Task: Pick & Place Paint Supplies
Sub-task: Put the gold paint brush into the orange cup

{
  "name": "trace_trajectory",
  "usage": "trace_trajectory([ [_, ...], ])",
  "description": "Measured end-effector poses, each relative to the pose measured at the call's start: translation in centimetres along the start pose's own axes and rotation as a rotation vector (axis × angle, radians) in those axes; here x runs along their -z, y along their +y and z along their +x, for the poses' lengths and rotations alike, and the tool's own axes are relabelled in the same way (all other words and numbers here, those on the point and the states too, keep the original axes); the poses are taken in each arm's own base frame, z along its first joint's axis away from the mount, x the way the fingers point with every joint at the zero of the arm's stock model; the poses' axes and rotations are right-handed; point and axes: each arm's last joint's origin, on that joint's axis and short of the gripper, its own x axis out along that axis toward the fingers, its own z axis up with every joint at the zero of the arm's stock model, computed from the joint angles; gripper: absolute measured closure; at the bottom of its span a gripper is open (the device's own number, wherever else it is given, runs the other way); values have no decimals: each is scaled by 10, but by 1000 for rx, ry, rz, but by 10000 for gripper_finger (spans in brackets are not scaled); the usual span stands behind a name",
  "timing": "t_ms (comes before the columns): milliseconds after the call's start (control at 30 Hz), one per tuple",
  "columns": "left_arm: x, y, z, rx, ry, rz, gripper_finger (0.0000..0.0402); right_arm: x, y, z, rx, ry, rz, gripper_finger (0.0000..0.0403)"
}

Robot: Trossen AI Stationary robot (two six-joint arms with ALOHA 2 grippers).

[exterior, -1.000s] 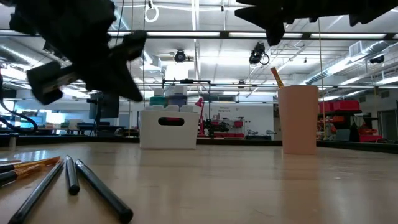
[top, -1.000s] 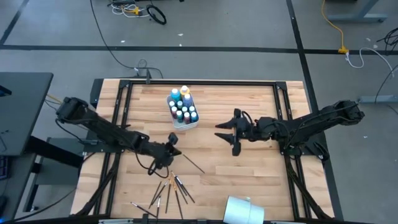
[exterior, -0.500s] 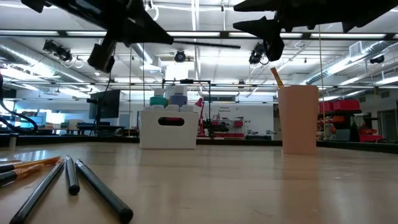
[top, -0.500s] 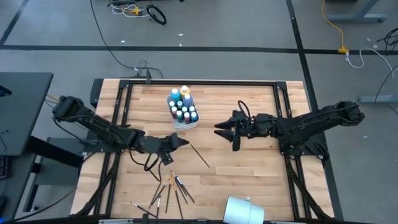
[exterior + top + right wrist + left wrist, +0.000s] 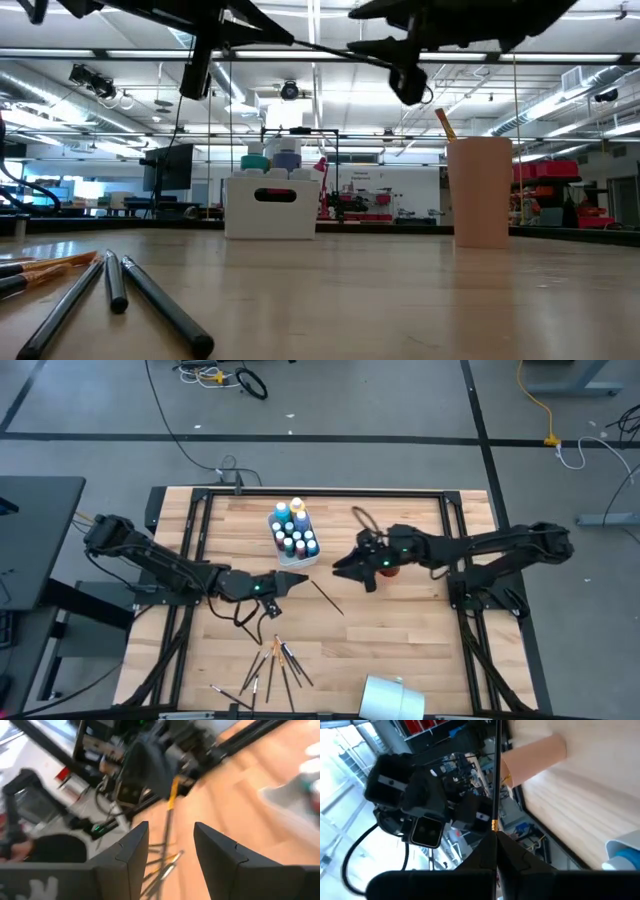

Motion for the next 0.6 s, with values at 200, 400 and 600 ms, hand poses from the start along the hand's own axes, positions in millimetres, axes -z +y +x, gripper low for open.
trace_trajectory([
  [200, 3, 0, 2, -6, 19, 58, 400, -8, 0, 36, -101, 147, 62, 243],
  [400, 5, 1, 2, -15, 28, 56, 400, -11, -3, 58, -81, 237, 92, 243],
  [600, 6, 1, 2, -4, 65, 45, 400, -15, -10, 56, -45, 225, 84, 243],
])
